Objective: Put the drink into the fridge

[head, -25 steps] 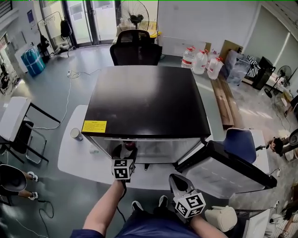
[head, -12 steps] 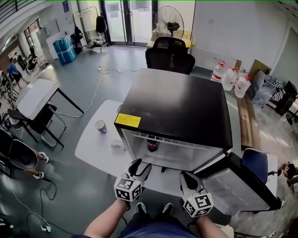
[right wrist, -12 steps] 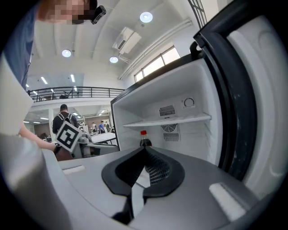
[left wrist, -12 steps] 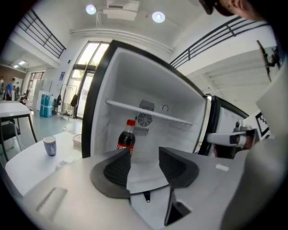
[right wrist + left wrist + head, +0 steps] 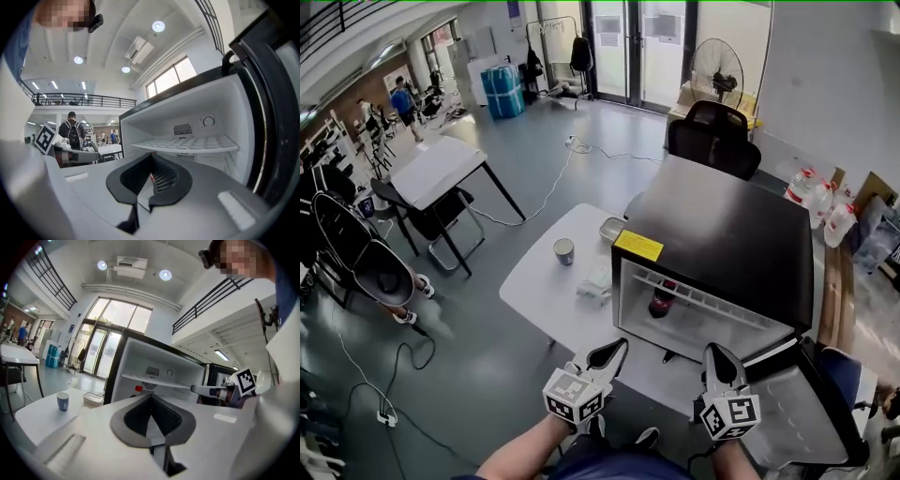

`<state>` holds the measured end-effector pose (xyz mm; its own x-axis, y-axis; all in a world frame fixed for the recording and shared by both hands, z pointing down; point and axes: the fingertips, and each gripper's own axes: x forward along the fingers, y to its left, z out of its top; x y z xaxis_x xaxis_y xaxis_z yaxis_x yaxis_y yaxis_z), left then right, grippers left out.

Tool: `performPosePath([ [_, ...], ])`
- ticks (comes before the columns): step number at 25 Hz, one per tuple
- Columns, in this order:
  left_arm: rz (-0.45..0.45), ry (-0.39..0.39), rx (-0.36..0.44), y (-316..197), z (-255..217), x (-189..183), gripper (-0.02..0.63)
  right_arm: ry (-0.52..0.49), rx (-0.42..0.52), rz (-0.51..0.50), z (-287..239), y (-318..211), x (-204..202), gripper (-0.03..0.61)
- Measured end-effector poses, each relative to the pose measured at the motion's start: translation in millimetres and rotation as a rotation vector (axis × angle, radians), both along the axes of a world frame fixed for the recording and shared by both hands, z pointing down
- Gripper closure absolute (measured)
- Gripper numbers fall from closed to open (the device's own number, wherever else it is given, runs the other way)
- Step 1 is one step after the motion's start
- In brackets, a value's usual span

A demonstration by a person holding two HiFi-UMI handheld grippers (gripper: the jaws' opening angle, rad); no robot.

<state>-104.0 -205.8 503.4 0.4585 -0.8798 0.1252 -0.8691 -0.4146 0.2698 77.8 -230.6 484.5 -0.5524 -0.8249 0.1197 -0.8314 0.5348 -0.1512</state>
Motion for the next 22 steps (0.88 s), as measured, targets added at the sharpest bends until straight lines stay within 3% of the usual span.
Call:
performPosePath([
  [11,-0.152,-0.026,0.082,18,-40,-52,0.609,-0.006,0.085,-0.134,-36,2,-54,0.575],
  [22,-0.244,-0.035,0.113,9,-52,-81,0.609,-0.015,0.135,-0.182,-51,1,-69,0.575],
])
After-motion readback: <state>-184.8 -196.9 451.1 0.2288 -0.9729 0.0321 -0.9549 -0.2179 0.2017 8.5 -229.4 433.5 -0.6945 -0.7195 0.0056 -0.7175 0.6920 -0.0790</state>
